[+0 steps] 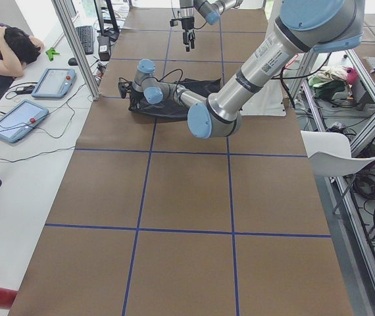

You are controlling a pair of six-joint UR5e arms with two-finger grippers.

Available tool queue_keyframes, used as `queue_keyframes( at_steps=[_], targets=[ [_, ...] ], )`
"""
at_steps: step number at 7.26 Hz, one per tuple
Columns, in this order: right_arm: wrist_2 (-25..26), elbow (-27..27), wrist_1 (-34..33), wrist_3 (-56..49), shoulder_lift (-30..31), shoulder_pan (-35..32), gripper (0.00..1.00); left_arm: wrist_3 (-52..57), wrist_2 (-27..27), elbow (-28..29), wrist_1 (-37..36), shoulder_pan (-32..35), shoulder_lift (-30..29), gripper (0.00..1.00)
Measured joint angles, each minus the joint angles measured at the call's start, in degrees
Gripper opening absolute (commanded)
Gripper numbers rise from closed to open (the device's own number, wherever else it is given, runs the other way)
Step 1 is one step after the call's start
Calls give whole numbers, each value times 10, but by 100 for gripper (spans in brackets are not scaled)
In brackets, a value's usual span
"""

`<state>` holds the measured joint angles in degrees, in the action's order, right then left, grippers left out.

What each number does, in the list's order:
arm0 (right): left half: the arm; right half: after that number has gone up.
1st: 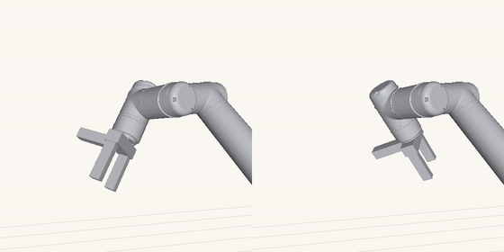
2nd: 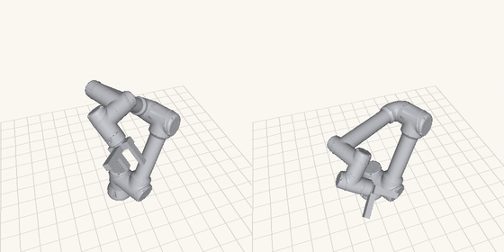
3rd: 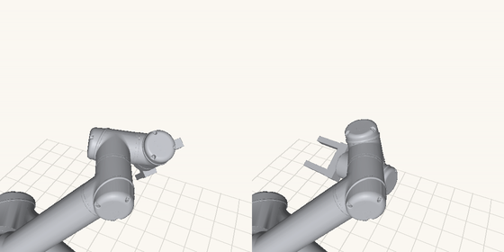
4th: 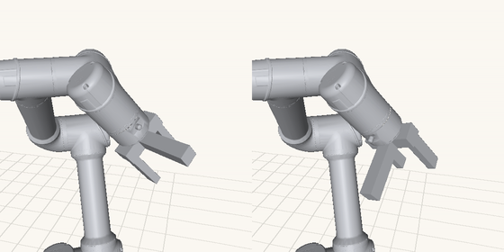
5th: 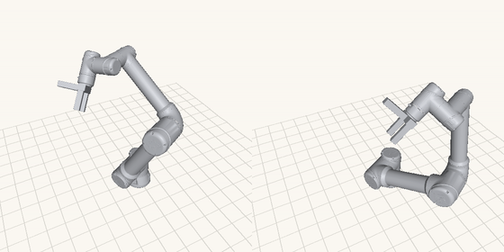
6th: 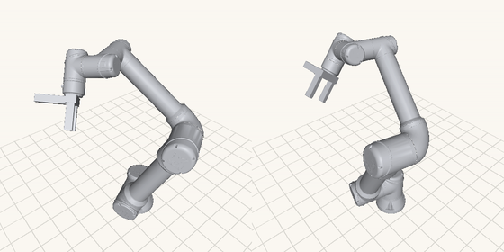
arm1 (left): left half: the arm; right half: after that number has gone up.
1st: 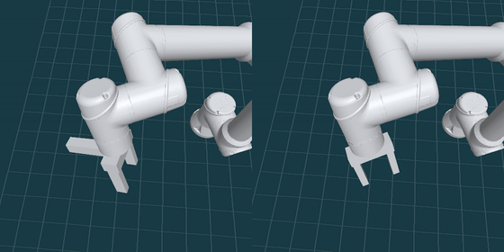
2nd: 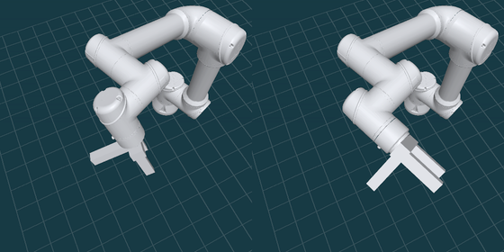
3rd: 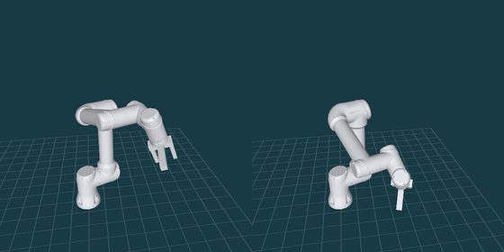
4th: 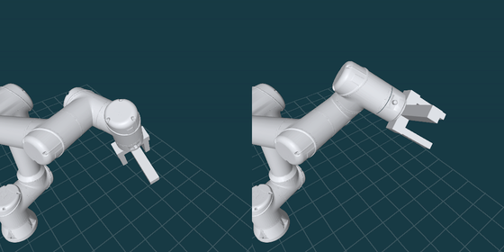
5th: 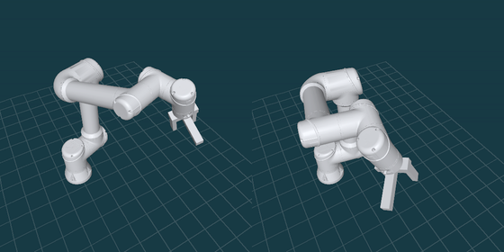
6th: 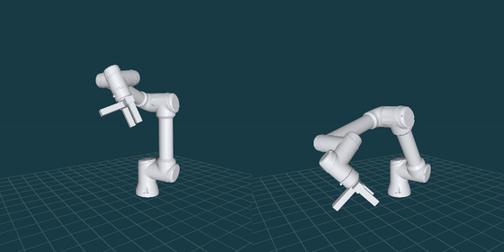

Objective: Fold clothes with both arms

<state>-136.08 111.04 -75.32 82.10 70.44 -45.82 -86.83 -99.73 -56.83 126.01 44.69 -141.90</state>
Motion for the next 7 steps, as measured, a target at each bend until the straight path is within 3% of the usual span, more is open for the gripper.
queue_keyframes(
  at_steps=[3, 5, 7],
  targets=[
    [31, 1, -2, 3, -6, 4, 100, 27, 12, -7, 9, 2, -1, 100],
    [111, 7, -4, -7, -5, 41, 100, 71, -2, -55, -30, 7, 4, 100],
    [220, 14, -12, -31, -4, 123, 100, 113, -20, -137, -98, 11, 44, 100]
  ],
)
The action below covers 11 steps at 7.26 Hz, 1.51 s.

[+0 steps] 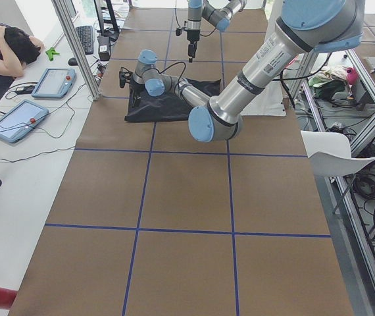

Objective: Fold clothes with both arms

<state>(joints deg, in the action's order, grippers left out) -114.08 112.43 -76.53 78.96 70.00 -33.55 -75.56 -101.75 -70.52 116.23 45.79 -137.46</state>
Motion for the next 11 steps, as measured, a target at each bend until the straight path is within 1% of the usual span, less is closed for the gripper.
queue_keyframes(
  at_steps=[1, 2, 3, 4, 5, 7, 11],
  targets=[
    [40, 5, -19, -25, 0, 33, 100, 20, -3, -54, -31, 0, 33, 100],
    [75, 16, -61, -62, -1, 64, 100, 31, -5, -105, -50, 0, 68, 100],
    [114, 29, -110, -99, -4, 98, 100, 34, -14, -142, -60, 0, 93, 100],
    [153, 35, -149, -127, -12, 133, 100, 34, -26, -163, -67, -1, 107, 100],
    [180, 34, -168, -142, -19, 159, 100, 34, -33, -171, -69, -1, 114, 100],
    [214, 19, -179, -164, -23, 191, 100, 33, -36, -176, -71, -1, 124, 100],
    [224, -15, -180, -176, -24, 211, 100, 31, -37, -177, -70, -2, 128, 100]
  ],
)
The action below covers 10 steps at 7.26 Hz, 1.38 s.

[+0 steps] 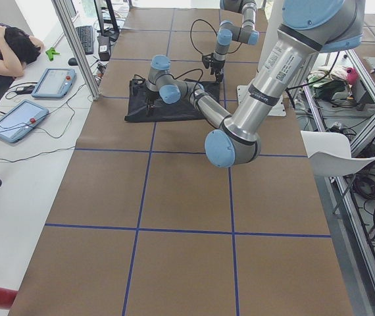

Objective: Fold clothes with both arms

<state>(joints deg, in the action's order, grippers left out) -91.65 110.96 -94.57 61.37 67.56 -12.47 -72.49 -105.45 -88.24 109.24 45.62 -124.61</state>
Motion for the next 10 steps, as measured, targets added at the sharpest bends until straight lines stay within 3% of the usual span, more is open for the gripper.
queue_keyframes(
  at_steps=[10],
  targets=[
    [-29, -14, 1, -54, 25, -49, 100, -26, 0, 5, 2, -9, -3, 100]
  ],
)
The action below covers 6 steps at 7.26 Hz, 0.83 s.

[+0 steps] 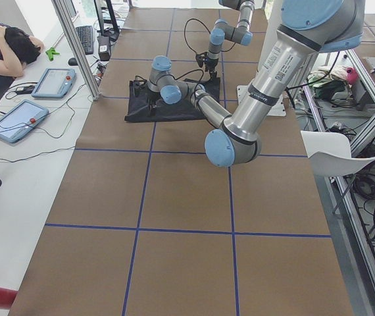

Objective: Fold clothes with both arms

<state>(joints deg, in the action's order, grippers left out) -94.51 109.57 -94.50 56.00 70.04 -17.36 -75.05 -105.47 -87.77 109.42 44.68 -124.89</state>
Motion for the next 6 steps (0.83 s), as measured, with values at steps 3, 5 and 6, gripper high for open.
queue_keyframes(
  at_steps=[3, 5, 6],
  targets=[
    [-21, 11, 3, -23, 34, -26, 100, -11, 1, -3, 0, -4, -3, 100],
    [-39, 25, 2, -27, 34, -45, 100, -12, 1, -4, -1, -5, -4, 100],
    [-53, 30, 1, -28, 24, -56, 100, -11, 1, -4, -1, -5, -5, 100]
  ],
)
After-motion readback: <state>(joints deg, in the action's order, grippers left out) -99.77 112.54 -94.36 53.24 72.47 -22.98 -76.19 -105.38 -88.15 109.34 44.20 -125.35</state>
